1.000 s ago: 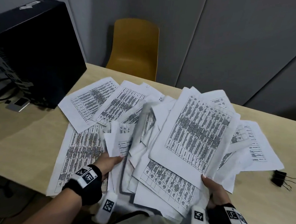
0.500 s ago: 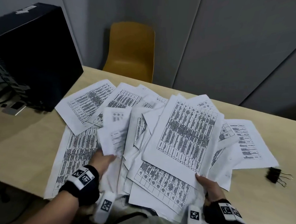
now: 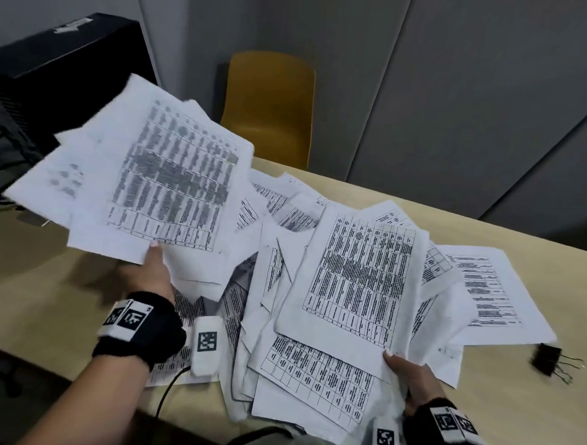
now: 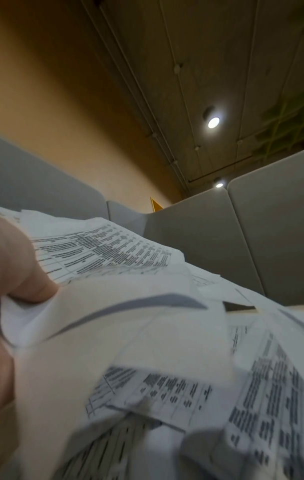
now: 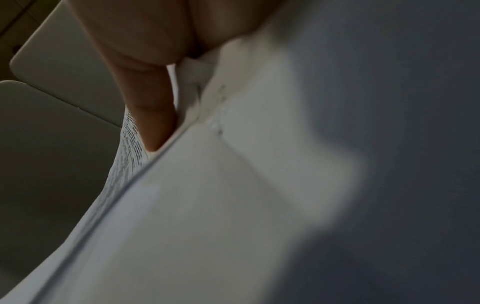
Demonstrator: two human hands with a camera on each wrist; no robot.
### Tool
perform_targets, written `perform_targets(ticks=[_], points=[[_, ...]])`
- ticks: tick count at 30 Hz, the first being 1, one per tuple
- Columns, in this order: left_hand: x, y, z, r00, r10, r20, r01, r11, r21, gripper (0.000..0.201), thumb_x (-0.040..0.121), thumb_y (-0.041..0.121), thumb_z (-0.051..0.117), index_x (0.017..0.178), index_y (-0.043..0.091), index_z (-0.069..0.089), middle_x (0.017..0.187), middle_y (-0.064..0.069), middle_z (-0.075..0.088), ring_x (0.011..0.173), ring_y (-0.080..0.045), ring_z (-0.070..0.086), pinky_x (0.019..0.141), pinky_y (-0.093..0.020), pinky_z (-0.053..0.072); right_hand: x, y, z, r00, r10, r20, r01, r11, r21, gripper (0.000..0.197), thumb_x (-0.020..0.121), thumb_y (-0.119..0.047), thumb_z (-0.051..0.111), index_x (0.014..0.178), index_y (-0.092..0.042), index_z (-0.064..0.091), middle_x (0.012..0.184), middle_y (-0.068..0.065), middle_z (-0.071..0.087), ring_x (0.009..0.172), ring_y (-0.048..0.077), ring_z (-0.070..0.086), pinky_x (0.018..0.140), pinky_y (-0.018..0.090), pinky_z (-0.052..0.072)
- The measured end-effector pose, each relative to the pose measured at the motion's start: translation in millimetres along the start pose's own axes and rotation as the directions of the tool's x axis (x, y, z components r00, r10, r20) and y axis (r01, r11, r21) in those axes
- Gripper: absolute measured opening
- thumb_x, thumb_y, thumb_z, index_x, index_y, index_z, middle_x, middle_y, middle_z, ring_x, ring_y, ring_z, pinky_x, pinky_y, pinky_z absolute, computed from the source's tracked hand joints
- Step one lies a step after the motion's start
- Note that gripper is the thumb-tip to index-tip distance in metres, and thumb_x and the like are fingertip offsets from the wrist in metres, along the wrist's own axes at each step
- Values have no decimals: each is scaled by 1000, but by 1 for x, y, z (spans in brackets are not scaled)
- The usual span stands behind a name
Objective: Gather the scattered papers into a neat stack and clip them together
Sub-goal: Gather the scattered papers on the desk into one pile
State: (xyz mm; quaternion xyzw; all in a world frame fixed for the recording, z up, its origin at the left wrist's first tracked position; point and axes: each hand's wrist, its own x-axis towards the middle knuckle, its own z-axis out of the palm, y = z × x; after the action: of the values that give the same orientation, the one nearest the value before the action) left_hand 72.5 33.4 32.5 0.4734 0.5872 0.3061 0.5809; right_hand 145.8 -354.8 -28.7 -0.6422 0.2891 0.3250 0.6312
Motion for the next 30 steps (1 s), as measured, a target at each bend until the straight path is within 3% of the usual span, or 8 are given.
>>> perform_targets(ticks=[7,10,14,18,21,24,26,30], points=[[-17,-1,15,989,148,3,-146,980,-135,33,85,16,62,112,-3,60,114,-19,65,104,-34,64,90,-44,49,8,-1,1,995,-73,-71,64,990,-128,40,73,-20,74,104,1,63,74,26,71,66,44,67,57,42,53],[-30,-31,25,961,152,232,-149,988,-29,22,83,0,59,104,-2,62,110,-20,64,102,-33,63,89,-47,48,7,-1,1,994,-85,-64,73,983,-170,37,74,-21,74,102,1,63,77,26,71,64,41,68,56,39,52],[-49,-68,31,821,36,569,-240,927,288,27,78,7,65,104,-1,65,101,-15,68,95,-27,64,87,-38,50,9,-3,0,995,-81,-58,68,979,-193,24,78,-16,71,81,5,58,40,9,56,33,20,54,44,24,43],[-61,-78,36,686,-64,725,-436,761,480,35,79,5,65,114,4,62,104,-10,65,102,-27,62,90,-31,47,10,-6,8,998,-59,21,61,994,-96,82,39,-57,83,98,-4,65,99,23,68,91,35,64,80,37,49],[-72,-78,42,649,-111,753,-562,598,572,41,78,19,68,116,9,59,115,-9,66,105,-27,62,93,-33,49,13,0,16,999,-32,-9,30,990,-140,89,33,-72,78,86,-1,68,99,29,68,88,40,67,73,35,45],[-78,-73,47,631,-132,765,-631,486,604,46,78,27,71,116,7,56,116,-7,64,106,-23,60,89,-27,47,11,3,17,990,-130,-45,116,964,-238,50,60,-34,86,85,-3,56,66,9,69,55,19,64,50,24,50],[-77,-67,47,591,-111,799,-608,590,532,45,77,37,70,112,12,59,107,1,65,97,-18,61,81,-22,46,10,5,14,984,-174,-31,162,956,-244,27,70,-10,78,81,-5,55,56,2,65,49,12,61,44,20,45],[-33,-50,42,763,206,613,-493,799,344,17,83,30,64,99,25,62,92,-3,69,90,-24,65,67,-21,47,-4,-2,7,970,-243,18,243,955,-171,68,75,-15,73,134,-15,39,110,4,59,103,25,56,91,39,42]])
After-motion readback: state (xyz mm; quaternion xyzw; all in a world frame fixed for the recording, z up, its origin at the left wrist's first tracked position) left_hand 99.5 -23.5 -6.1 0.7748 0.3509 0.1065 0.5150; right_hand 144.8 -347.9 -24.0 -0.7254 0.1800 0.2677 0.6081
